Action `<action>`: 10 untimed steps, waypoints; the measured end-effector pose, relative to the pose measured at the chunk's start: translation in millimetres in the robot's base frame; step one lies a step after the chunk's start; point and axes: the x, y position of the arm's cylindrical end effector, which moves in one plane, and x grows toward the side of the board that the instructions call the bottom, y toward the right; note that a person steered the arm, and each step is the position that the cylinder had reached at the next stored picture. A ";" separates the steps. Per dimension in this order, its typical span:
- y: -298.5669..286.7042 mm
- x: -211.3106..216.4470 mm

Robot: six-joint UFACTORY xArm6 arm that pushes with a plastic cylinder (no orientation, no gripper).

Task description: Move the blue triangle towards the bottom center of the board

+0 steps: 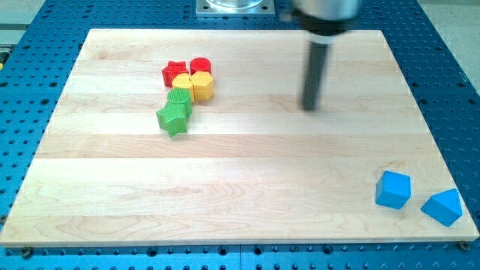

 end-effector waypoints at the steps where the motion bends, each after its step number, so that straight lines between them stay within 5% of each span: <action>1: 129.4 58.1; 2: 166.0 109.2; 4: 126.0 188.3; 7: -45.9 147.5; 10: -3.7 187.9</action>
